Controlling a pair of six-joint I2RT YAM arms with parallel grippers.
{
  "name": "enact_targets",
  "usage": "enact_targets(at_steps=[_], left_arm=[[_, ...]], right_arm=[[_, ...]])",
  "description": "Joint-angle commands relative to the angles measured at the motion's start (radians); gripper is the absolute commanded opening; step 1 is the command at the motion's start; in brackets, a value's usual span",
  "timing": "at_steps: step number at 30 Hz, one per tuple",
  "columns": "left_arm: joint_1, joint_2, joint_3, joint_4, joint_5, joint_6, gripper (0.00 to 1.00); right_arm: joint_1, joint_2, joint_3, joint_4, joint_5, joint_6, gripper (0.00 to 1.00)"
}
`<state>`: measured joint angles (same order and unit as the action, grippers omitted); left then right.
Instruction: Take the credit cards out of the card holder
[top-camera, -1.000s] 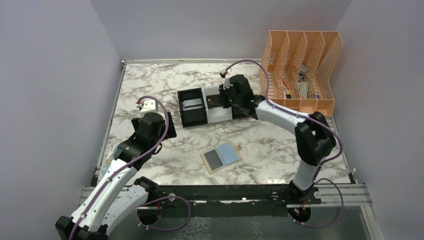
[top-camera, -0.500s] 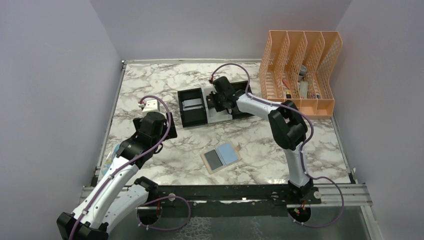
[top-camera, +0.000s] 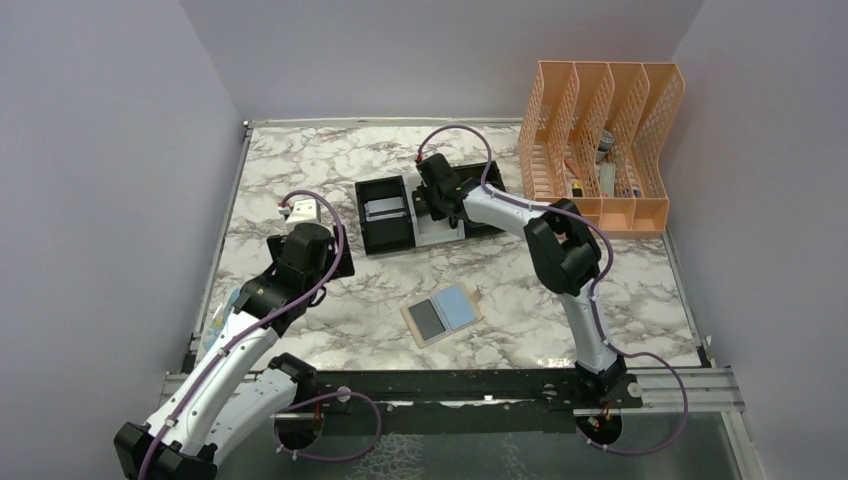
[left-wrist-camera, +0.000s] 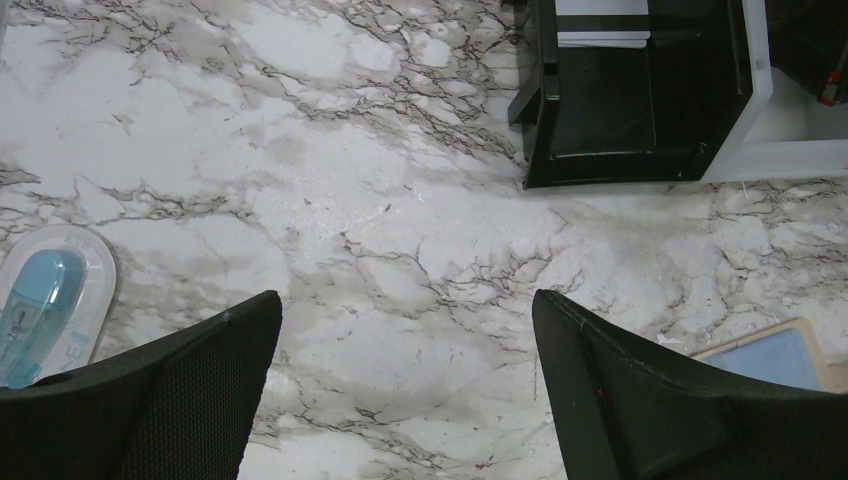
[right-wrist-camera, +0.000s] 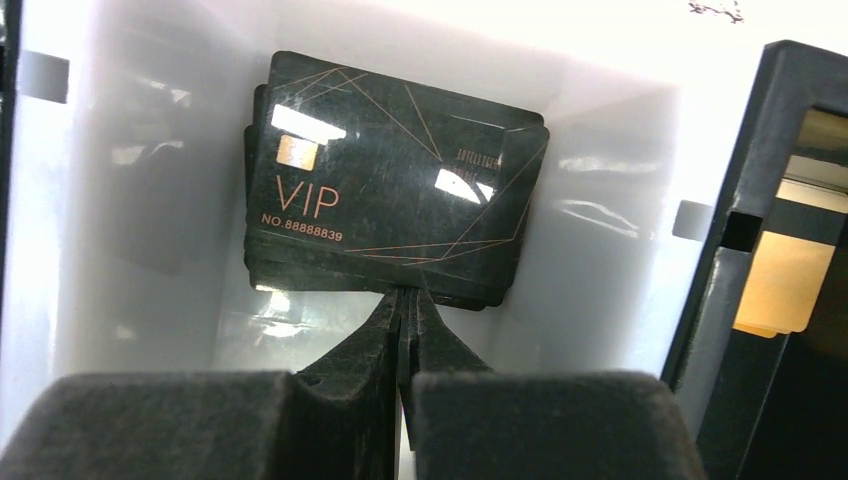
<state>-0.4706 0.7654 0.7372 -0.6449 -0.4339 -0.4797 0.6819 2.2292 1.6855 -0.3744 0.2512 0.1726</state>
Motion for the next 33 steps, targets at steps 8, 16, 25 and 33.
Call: enact_targets(at_steps=[8,16,25,33], left_arm=[[0.005,-0.003,-0.007,0.011,0.014,0.010,0.99],[0.005,-0.008,-0.009,0.011,0.013,0.009,0.99],[0.005,-0.021,-0.010,0.011,0.019,0.007,0.99],[0.006,-0.034,-0.015,0.019,0.046,0.011,0.99]], right_arm=[[0.012,0.010,0.021,0.025,0.074,-0.006,0.01],[0.012,-0.061,-0.021,0.065,0.022,-0.009,0.07],[0.012,-0.337,-0.241,0.165,-0.121,0.013,0.31],[0.011,-0.603,-0.497,0.216,-0.275,0.065,0.38]])
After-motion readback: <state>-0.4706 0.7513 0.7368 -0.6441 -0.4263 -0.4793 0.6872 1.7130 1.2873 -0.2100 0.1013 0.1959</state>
